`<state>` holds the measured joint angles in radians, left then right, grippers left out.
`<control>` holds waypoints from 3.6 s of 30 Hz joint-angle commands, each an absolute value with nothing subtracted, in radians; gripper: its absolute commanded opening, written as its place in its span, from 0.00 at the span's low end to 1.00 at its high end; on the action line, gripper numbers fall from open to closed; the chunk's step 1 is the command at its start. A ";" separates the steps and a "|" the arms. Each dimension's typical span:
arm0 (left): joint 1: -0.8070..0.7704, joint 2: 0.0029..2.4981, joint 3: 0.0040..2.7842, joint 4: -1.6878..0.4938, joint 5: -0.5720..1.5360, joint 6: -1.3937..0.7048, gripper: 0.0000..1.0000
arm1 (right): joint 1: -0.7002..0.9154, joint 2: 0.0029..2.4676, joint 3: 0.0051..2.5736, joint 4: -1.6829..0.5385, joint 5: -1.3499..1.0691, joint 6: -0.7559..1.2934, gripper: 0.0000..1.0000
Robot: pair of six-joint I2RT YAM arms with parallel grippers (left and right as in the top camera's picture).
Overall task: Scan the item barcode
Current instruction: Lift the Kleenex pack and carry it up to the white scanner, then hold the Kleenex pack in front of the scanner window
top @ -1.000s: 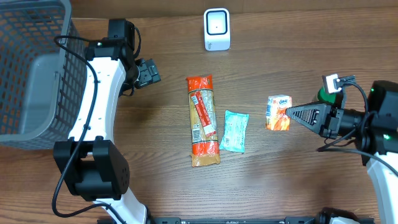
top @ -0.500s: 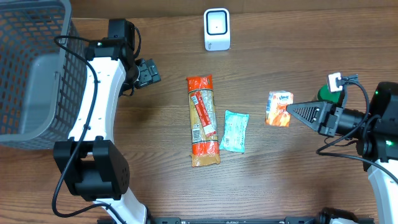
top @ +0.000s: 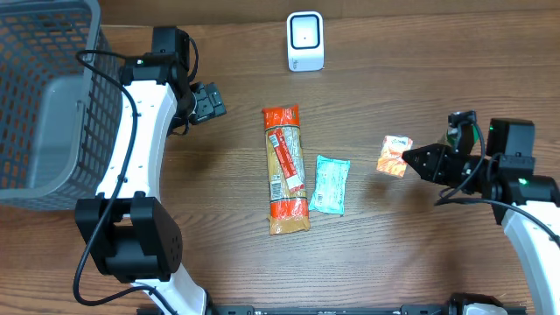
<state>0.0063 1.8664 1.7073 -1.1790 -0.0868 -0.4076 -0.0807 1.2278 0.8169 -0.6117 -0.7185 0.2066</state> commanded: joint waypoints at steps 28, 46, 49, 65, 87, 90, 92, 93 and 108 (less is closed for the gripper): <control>-0.001 1.843 1.723 -1.177 -0.088 -0.388 1.00 | 0.371 2.050 2.415 -1.205 0.039 0.149 0.04; -0.001 1.843 1.723 -1.177 -0.088 -0.388 1.00 | 0.463 2.453 2.408 -0.761 0.303 -0.481 0.04; -0.001 1.843 1.723 -1.177 -0.088 -0.388 1.00 | 0.484 2.483 2.408 -0.675 0.405 -0.595 0.04; -0.001 1.843 1.723 -1.177 -0.088 -0.388 1.00 | 0.535 2.577 2.390 -0.495 0.530 -0.824 0.04; -0.001 1.843 1.723 -1.177 -0.088 -0.388 1.00 | 0.533 2.589 2.391 -0.466 0.501 -0.809 0.04; -0.001 1.843 1.723 -1.177 -0.088 -0.388 1.00 | 0.533 2.558 2.391 -0.469 0.554 -0.759 0.04; -0.001 1.843 1.723 -1.177 -0.088 -0.388 1.00 | 0.533 2.516 2.391 -0.489 0.556 -0.714 0.04; -0.001 1.843 1.723 -1.177 -0.088 -0.388 1.00 | 0.533 2.491 2.391 -0.503 0.556 -0.684 0.04; -0.001 1.843 1.723 -1.177 -0.088 -0.388 1.00 | 0.473 2.108 2.391 -1.280 0.335 -0.030 0.04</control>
<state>0.0063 1.8660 1.7077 -1.1790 -0.0872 -0.4076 0.5064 2.1479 2.3840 -1.1790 0.4450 -0.2611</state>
